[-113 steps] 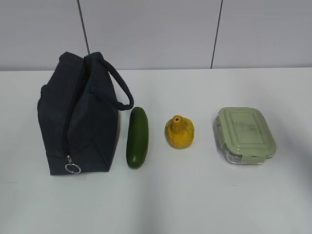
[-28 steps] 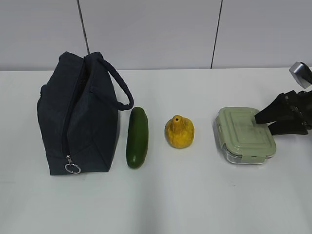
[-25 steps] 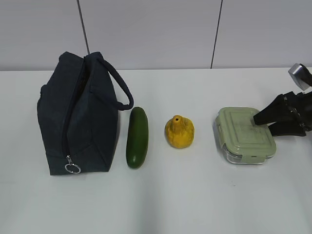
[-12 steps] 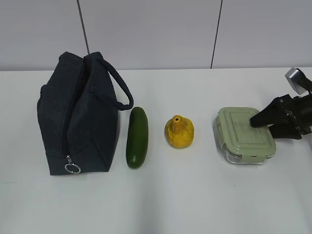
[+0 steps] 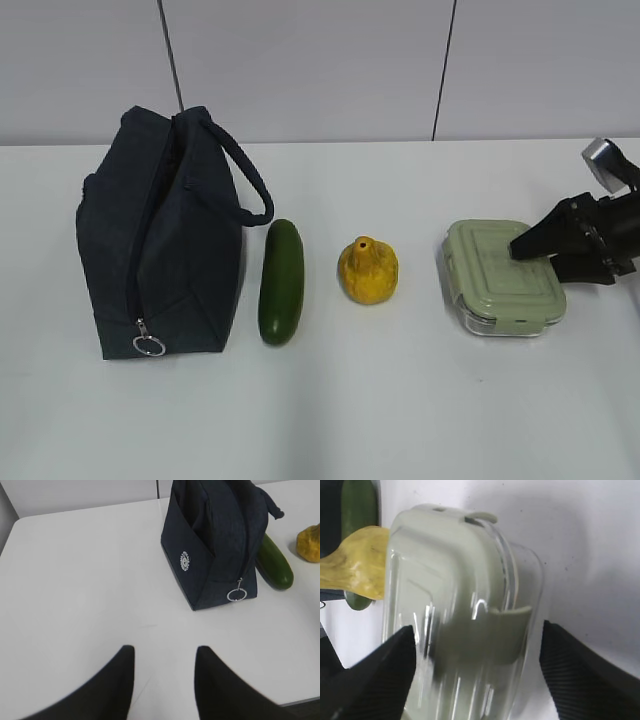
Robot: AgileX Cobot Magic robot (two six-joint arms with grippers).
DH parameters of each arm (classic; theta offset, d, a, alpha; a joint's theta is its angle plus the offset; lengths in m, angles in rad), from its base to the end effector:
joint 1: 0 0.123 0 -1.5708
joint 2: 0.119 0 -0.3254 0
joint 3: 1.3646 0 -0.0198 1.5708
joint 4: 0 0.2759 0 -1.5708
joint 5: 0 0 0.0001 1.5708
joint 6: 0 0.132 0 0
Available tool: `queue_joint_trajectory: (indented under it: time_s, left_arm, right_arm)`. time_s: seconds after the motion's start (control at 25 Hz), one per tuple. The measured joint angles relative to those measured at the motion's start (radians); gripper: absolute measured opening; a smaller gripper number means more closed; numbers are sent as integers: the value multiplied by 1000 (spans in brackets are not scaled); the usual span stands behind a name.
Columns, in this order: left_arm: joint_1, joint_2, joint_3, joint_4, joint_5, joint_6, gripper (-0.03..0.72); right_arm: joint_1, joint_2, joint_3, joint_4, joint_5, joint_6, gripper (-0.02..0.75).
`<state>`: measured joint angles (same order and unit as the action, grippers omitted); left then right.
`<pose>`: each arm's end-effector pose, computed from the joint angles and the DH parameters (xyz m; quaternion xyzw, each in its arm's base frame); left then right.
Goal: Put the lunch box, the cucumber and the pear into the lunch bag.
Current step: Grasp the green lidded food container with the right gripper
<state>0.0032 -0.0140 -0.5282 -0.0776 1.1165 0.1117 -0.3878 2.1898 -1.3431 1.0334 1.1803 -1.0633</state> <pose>0.0042 -0.0092 0.2739 0.0498 0.8547 -0.0090 0.5167 0.4340 -0.0640 0.1083 -0.0297 0.8954 0.4160 0.1558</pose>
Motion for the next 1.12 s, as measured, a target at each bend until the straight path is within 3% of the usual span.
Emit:
queue_joint_trajectory:
  time_s: [0.32,0.84,1.12]
  left_arm:
    - [0,0,0,0,0,0,241]
    - [0,0,0,0,0,0,241]
    - [0,0,0,0,0,0,241]
  right_arm:
    - [0,0,-2,42,0,0,596]
    - [0,0,-2,-36,-4,68,592]
    - [1,0,8,-23,-2,78,592]
